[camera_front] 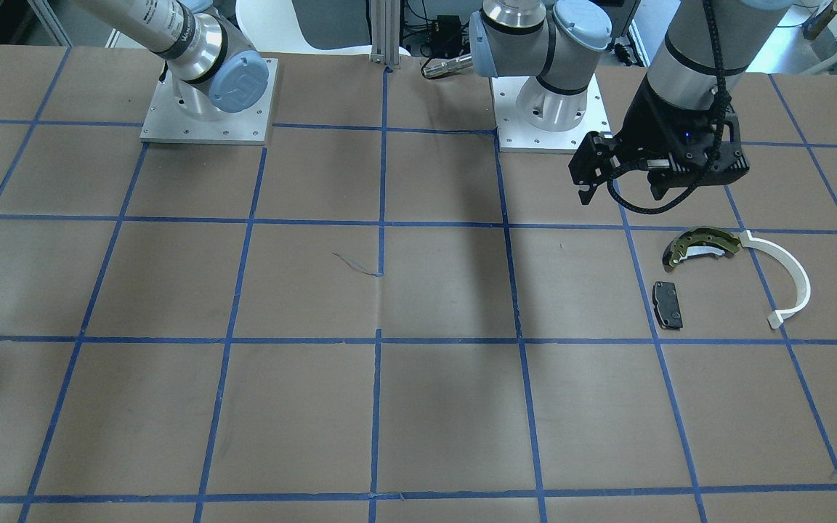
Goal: Place bearing gear from tray to pile
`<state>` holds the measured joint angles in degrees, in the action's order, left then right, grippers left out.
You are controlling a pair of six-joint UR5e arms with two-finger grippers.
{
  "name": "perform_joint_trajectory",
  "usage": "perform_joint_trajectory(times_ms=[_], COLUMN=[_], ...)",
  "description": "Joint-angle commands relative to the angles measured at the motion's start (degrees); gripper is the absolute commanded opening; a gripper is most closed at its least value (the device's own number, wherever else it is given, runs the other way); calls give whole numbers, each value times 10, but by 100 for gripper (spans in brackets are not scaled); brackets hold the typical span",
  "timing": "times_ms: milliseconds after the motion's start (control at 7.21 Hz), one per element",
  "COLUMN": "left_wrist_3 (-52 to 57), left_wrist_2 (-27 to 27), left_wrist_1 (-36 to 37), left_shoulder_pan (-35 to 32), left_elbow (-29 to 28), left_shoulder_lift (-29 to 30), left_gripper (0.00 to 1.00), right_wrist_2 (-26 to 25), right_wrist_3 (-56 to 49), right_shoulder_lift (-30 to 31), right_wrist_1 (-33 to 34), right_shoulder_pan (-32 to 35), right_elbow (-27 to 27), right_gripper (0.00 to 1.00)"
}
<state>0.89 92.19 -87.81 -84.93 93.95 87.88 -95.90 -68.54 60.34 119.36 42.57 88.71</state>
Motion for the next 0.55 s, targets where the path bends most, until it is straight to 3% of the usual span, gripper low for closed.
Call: perform_joint_trajectory(times_ms=[0, 277, 416], left_wrist_3=[0, 1, 0], left_wrist_2=[0, -3, -3], left_wrist_1=[-2, -8, -10], left_shoulder_pan=[-1, -1, -1], left_elbow=[0, 1, 1], left_shoulder_lift=[-4, -8, -9], left_gripper=[100, 100, 100], right_wrist_2=[11, 68, 81], right_wrist_3=[127, 330, 424], right_shoulder_lift=[71, 101, 97], right_wrist_1=[-91, -170, -171], right_shoulder_pan=[123, 249, 329], right_elbow=[1, 2, 3], right_gripper=[2, 2, 2])
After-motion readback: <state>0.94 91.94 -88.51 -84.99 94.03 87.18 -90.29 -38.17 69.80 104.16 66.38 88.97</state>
